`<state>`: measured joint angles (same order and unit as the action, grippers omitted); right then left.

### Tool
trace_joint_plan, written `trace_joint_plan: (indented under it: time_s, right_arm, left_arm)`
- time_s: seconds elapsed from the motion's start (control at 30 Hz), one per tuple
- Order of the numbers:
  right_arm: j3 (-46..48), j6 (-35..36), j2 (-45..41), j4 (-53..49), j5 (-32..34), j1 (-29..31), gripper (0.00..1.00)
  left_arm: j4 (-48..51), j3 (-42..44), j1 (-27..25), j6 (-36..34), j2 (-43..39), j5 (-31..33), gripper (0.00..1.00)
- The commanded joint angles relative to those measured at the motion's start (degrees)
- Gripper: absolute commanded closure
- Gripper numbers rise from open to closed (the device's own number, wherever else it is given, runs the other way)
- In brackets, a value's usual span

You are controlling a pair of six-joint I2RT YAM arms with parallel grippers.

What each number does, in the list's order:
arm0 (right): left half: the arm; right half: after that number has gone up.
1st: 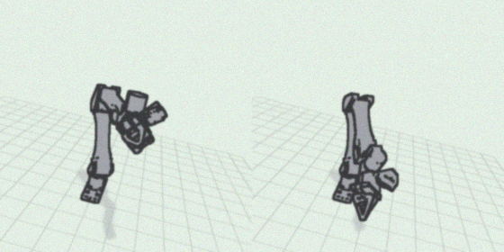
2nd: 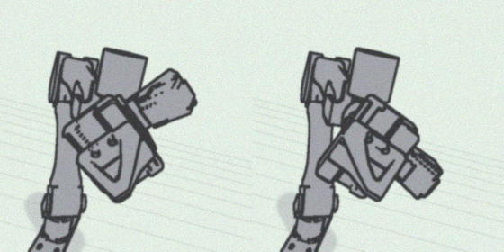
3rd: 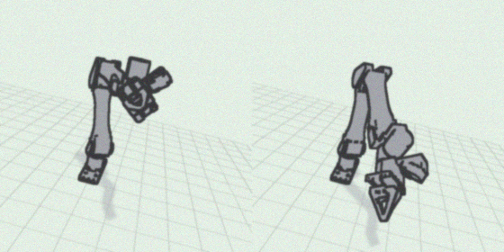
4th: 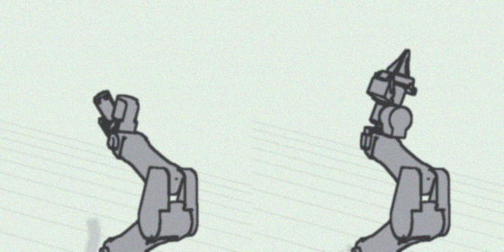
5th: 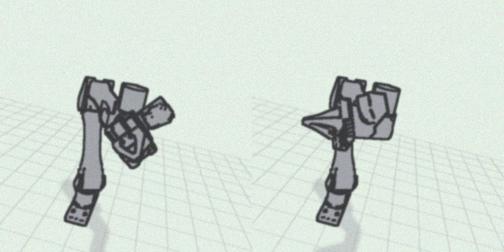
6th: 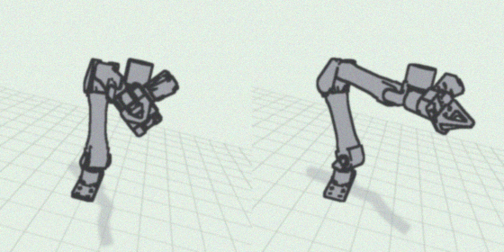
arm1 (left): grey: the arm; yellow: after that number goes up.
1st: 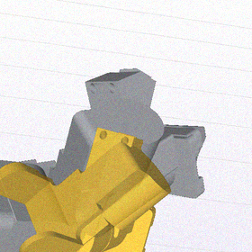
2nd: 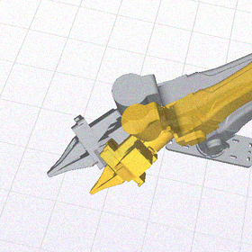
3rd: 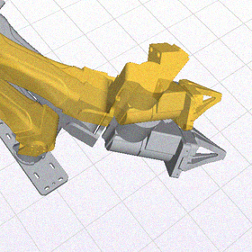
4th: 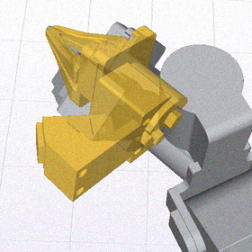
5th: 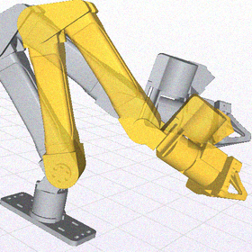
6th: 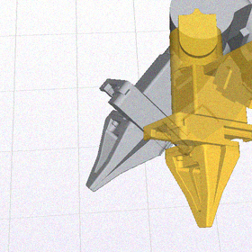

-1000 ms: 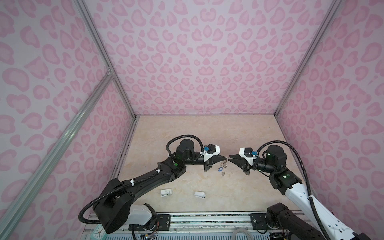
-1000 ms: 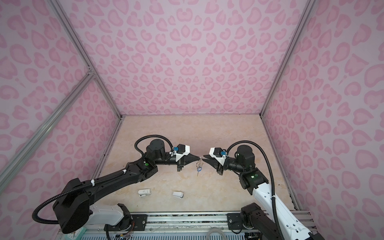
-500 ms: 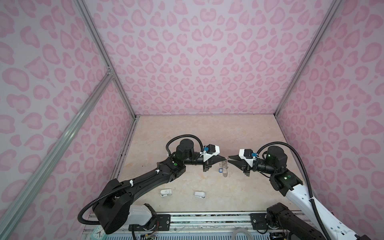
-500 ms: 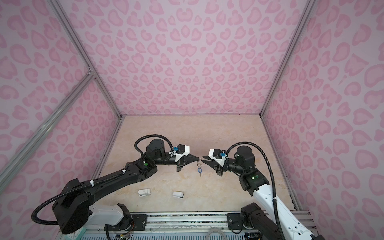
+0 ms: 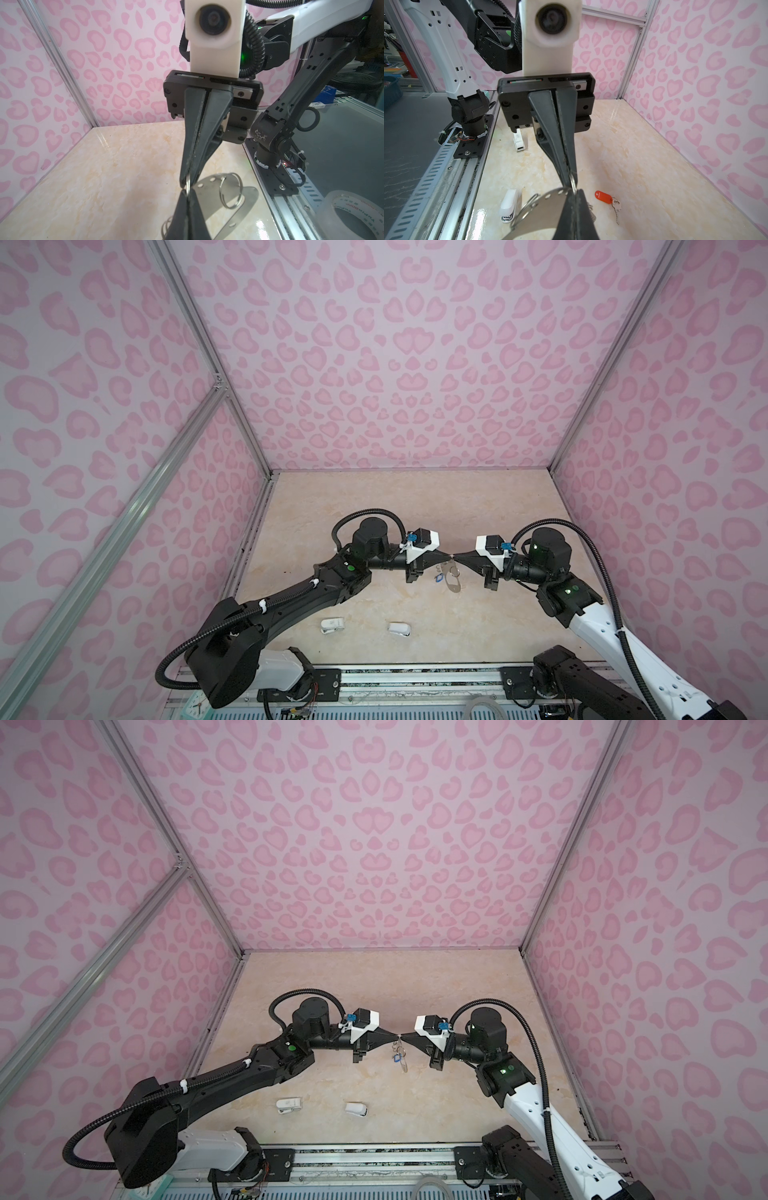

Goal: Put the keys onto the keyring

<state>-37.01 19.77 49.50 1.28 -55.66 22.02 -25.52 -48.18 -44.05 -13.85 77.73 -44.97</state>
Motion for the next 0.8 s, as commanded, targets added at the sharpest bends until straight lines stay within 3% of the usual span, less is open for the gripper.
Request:
trace_joint_plan:
  time_s: [0.0, 0.17, 0.27, 0.57, 0.77]
  right_arm:
    - [-1.4, 2.2, 0.4, -3.3, 0.7, 0.0, 1.0]
    - [-6.7, 9.5, 2.3, -16.9, 3.5, 0.0, 1.0]
    - [-8.9, 12.2, 3.2, -22.2, 5.0, 0.0, 1.0]
    - [-11.1, 12.0, 4.5, -24.7, 5.9, 0.7, 1.0]
    - [-11.2, 11.9, 5.2, -24.4, 6.3, 1.6, 1.0]
  left_arm:
    - [4.5, -2.0, 0.0, -3.3, -0.2, 2.5, 0.72]
    - [25.1, -8.9, -0.4, -16.7, -0.9, 11.1, 0.68]
    - [32.4, -12.1, -1.0, -22.4, -0.8, 15.0, 0.69]
    - [36.9, -15.4, -3.0, -26.2, 0.2, 16.6, 0.73]
    - [36.4, -15.4, -3.6, -25.6, 0.6, 12.4, 0.73]
